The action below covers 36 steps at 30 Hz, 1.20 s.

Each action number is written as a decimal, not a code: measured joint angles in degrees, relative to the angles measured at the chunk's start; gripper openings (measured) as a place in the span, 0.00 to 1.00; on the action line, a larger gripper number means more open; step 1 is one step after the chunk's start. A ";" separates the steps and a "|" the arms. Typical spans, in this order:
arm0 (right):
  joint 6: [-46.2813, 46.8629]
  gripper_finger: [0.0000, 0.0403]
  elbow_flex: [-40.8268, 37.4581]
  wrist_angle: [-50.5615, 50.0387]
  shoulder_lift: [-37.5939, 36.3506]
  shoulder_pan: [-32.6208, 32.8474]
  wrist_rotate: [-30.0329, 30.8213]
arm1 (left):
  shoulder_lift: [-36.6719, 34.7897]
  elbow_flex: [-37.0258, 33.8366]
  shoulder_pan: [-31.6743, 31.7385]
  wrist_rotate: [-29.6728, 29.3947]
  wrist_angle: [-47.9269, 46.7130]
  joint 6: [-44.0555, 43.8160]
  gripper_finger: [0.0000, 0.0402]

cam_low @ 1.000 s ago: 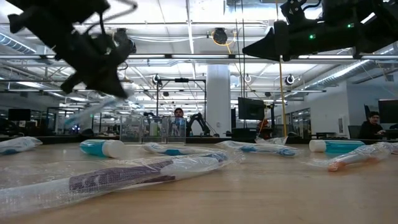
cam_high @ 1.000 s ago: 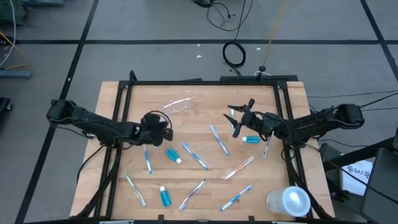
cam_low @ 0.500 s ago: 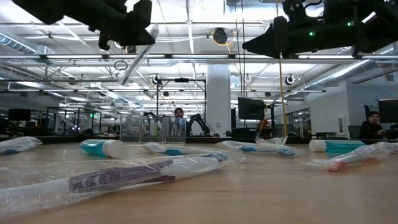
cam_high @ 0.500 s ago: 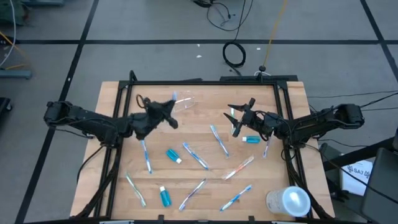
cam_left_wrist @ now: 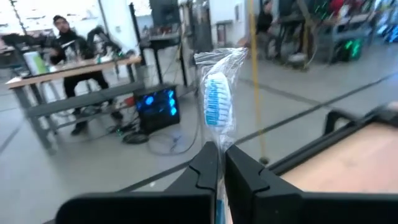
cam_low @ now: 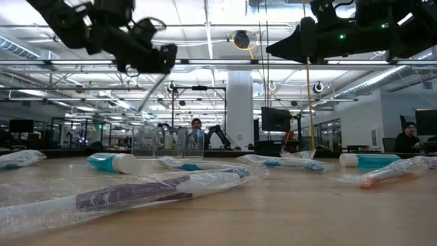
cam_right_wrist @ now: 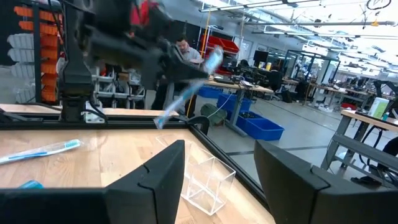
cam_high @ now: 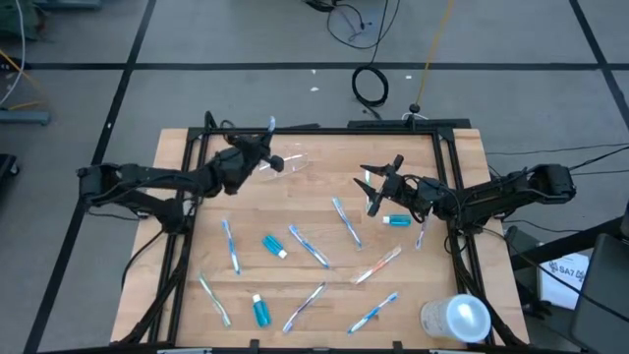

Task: Pick & Place toothbrushing station
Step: Put the blue toothbrush into the transparent organizer

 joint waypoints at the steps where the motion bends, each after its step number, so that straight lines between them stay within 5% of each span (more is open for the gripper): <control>1: 0.00 0.46 0.00 0.00 0.00 0.00 0.00 | 1.47 0.00 0.87 0.01 0.93 -0.04 0.03; 9: -0.02 0.46 0.00 -0.02 0.00 0.00 0.00 | 10.88 0.00 2.82 -0.80 12.17 -1.09 0.03; 17: -0.02 0.46 0.00 -1.20 0.00 0.02 -0.02 | 18.58 0.00 2.80 -6.24 12.06 -2.95 0.02; 21: -0.02 0.46 -0.02 -1.75 0.00 0.02 -0.02 | 19.55 0.00 2.07 -8.57 11.95 -3.61 0.05; 27: 0.13 0.46 -0.02 -1.81 0.00 0.02 -0.02 | 19.49 0.00 -0.53 -20.08 12.21 0.53 0.03; 36: 0.17 0.46 -0.02 -2.01 0.00 0.02 -0.02 | 19.49 0.00 -4.66 -22.25 8.83 -0.42 0.15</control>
